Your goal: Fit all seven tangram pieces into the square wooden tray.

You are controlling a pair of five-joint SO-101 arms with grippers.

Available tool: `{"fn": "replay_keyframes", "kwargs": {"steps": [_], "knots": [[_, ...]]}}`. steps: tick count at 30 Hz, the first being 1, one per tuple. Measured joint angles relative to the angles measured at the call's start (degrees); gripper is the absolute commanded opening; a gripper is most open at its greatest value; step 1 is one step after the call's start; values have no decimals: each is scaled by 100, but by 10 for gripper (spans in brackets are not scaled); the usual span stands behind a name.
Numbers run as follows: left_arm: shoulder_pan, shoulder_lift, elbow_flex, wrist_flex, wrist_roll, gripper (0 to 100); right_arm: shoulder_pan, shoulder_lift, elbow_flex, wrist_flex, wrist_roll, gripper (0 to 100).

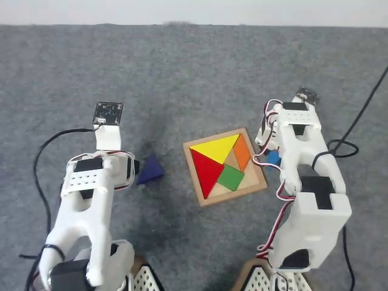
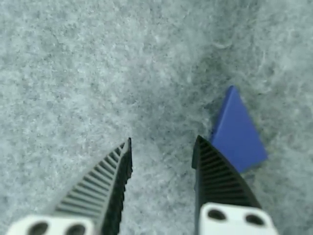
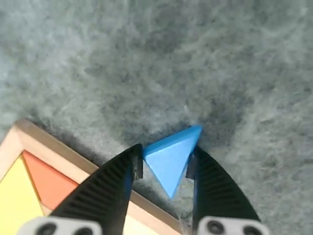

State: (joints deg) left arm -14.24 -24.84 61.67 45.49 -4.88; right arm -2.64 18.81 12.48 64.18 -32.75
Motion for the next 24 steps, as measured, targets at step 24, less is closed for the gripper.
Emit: {"fn": "replay_keyframes", "kwargs": {"steps": [24], "knots": [[0, 0, 0, 0, 0, 196, -1855, -2980, 2330, -387, 712, 74]]}}
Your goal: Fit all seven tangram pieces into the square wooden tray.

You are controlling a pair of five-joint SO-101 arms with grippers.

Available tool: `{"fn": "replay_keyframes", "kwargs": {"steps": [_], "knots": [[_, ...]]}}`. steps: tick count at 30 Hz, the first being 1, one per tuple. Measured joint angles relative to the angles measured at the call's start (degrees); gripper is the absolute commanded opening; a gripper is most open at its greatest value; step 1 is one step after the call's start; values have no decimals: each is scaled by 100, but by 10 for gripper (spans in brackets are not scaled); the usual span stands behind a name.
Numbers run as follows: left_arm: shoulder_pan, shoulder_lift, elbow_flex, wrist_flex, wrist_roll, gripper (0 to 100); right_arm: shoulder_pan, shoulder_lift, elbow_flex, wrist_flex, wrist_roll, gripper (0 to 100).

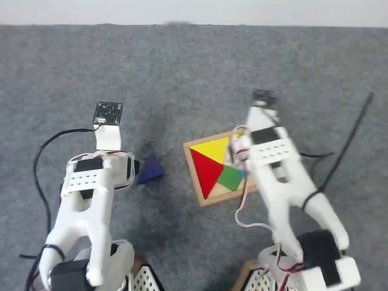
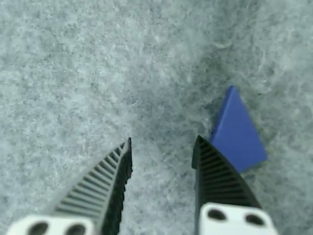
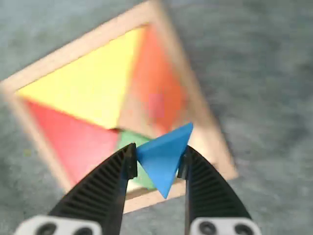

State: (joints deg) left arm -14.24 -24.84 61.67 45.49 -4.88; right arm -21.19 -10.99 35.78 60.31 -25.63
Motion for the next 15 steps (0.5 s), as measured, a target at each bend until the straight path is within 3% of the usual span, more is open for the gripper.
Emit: {"fn": "replay_keyframes", "kwargs": {"steps": [8, 15], "knots": [[0, 0, 0, -114, 0, 196, -721, 826, -26, -308, -580, 180], [-9, 0, 0, -211, 0, 196, -1213, 1345, -668, -53, -1389, 169]]}}
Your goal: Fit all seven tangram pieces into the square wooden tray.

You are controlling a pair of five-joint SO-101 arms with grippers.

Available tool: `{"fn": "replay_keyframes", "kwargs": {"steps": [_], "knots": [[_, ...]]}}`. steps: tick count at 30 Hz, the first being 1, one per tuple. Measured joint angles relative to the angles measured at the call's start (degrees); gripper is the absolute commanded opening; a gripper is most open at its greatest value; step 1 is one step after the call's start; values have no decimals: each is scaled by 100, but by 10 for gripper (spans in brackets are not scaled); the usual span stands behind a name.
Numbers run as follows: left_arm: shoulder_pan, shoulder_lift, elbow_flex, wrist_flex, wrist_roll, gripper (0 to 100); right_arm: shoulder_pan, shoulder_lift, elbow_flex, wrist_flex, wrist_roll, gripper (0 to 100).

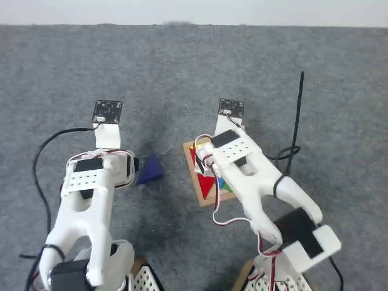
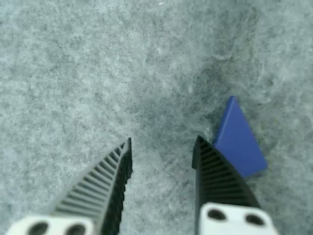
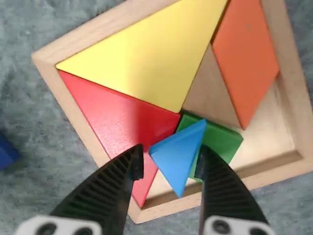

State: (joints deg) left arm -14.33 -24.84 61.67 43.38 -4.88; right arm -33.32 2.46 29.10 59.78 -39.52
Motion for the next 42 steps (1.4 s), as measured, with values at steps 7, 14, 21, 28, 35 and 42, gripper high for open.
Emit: {"fn": "replay_keyframes", "kwargs": {"steps": [7, 14, 21, 28, 35, 42], "knots": [[0, 0, 0, 0, 0, 196, -158, 114, -149, 123, -26, 155], [0, 0, 0, 0, 0, 196, 149, -1081, 158, 237, 246, 138], [0, 0, 0, 0, 0, 196, 782, -2215, 325, -62, 2136, 6], [0, 0, 114, 0, 0, 196, 387, -1662, 325, -870, 4501, 6], [0, 0, 114, 0, 0, 196, 281, -571, 325, -1125, 4914, 6], [105, 0, 114, 0, 0, 196, 360, -519, 791, -1143, 4932, 6]]}}
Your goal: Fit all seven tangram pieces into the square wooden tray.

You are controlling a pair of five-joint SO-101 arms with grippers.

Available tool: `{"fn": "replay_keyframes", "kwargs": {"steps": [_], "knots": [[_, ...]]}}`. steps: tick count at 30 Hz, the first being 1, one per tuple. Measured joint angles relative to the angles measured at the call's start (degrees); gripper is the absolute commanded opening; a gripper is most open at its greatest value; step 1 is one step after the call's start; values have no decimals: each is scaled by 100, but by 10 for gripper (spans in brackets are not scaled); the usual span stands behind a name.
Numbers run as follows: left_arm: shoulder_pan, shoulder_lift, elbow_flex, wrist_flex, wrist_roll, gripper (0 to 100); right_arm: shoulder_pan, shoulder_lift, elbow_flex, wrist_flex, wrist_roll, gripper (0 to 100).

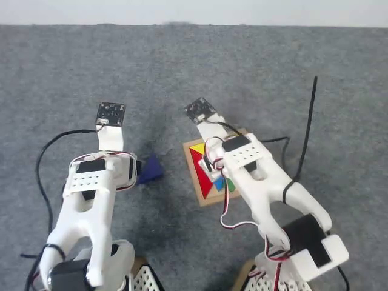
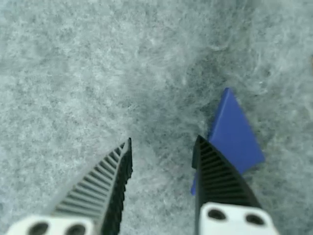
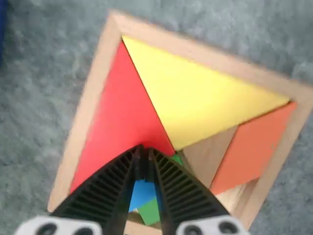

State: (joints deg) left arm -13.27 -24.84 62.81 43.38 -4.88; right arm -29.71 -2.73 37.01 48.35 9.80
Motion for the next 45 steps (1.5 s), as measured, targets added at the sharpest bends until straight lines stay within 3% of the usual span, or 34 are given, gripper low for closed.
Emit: {"fn": "replay_keyframes", "kwargs": {"steps": [11, 21, 36, 45], "knots": [[18, 0, 0, 0, 0, 196, 237, -53, 220, -35, -9, 6], [18, 0, 0, 0, 0, 196, 360, -1635, 1433, -229, -9, 6], [18, -9, 158, -220, 0, 196, 369, -1846, 1829, -281, -26, 6], [18, -9, 158, -220, 0, 196, 378, -1846, 1829, -220, -413, 6]]}}
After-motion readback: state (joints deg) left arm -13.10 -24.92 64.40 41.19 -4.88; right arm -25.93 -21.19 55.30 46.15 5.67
